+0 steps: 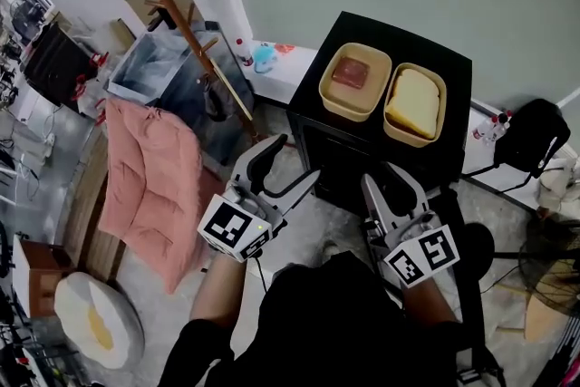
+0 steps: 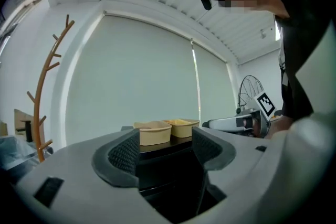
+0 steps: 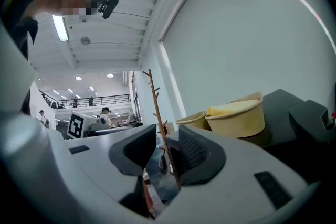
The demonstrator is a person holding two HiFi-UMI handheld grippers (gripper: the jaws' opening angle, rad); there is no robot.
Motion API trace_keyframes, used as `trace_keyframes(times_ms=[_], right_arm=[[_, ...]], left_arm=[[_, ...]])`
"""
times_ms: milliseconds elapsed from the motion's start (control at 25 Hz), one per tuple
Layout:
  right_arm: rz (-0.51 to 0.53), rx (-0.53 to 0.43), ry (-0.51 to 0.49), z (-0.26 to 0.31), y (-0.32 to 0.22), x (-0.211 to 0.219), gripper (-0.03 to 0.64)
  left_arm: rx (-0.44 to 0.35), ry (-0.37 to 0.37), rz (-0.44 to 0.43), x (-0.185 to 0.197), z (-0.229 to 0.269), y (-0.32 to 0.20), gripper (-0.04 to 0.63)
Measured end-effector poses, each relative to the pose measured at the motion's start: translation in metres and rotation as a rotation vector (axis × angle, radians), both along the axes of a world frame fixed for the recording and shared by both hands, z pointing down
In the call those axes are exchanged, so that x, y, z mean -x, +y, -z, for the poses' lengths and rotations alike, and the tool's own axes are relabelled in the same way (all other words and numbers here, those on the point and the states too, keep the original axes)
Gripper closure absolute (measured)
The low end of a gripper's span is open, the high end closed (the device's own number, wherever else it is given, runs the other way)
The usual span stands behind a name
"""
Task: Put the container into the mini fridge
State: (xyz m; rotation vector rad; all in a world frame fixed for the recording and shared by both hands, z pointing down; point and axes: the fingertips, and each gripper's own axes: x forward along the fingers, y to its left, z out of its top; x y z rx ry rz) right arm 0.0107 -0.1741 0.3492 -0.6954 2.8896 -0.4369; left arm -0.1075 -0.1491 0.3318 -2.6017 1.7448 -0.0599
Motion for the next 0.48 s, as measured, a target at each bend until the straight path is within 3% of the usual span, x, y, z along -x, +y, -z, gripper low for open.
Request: trace_keyframes(times_ms=[200, 480], right_arm=[[-0.027, 0.001, 0.03, -0.004, -0.005, -0.007, 0.476], [-0.11, 0.028, 0.049, -0.01, -0.007, -0.003, 0.482]], left_arm=[[-0.005, -0.069, -0.089, -0.003, 0.0, -0.026, 0.28], [-0.013, -0.302, -0.255, -0.009, -0.006, -0.057, 0.307]])
